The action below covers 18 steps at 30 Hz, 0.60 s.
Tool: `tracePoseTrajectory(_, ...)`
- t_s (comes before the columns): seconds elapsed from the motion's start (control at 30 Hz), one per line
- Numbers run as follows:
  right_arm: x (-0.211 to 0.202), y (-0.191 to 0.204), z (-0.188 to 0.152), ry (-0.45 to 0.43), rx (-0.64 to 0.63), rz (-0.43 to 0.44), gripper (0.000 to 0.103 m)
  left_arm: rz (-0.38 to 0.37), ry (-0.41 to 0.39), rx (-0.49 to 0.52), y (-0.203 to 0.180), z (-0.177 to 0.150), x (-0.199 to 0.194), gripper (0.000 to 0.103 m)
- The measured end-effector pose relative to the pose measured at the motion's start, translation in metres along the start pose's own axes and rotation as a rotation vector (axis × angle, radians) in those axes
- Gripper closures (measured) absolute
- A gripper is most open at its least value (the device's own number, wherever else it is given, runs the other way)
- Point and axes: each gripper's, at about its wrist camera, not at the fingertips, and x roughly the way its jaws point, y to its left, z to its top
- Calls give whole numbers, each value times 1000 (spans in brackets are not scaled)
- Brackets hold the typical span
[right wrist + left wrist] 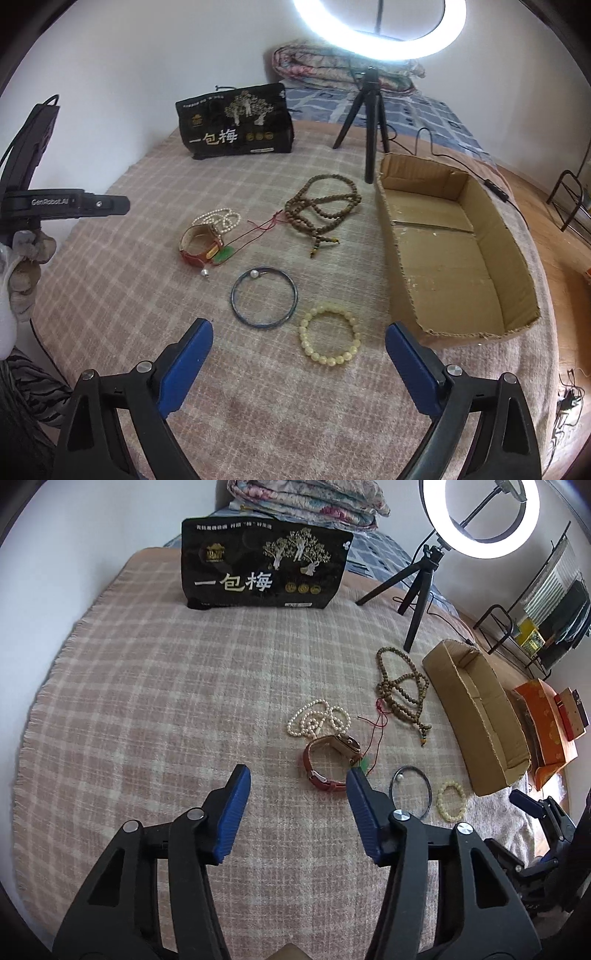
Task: Organize jewelry
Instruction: 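Grasp the red-strap watch with the left tool while the right tool grasps the blue bangle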
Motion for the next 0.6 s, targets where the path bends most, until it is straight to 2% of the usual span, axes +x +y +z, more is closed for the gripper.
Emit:
tracePoseTrajectory(0.07,10,5,2,22,-27,34,7,-8,31,-26,2,3,13,49)
tracePoseTrajectory(0.13,22,12,4,54,-54,59,7,-22,61,-40,2,5,24,55)
tracePoseTrajectory(0.23,40,21,7,93,-90,88,7,-32,102,-52,-1,7,41,56)
tracePoseTrajectory(0.4,66,30,15,135,-128,85,7,-33,127,-39,-6,11,57,56)
tracePoseTrajectory(0.5,75,32,19,151,-140,84,8,-32,147,-57,-4,13,66,60)
tracePoseTrajectory(0.6,86,35,22,168,-166,71,7,-31,169,-74,1,15,76,60)
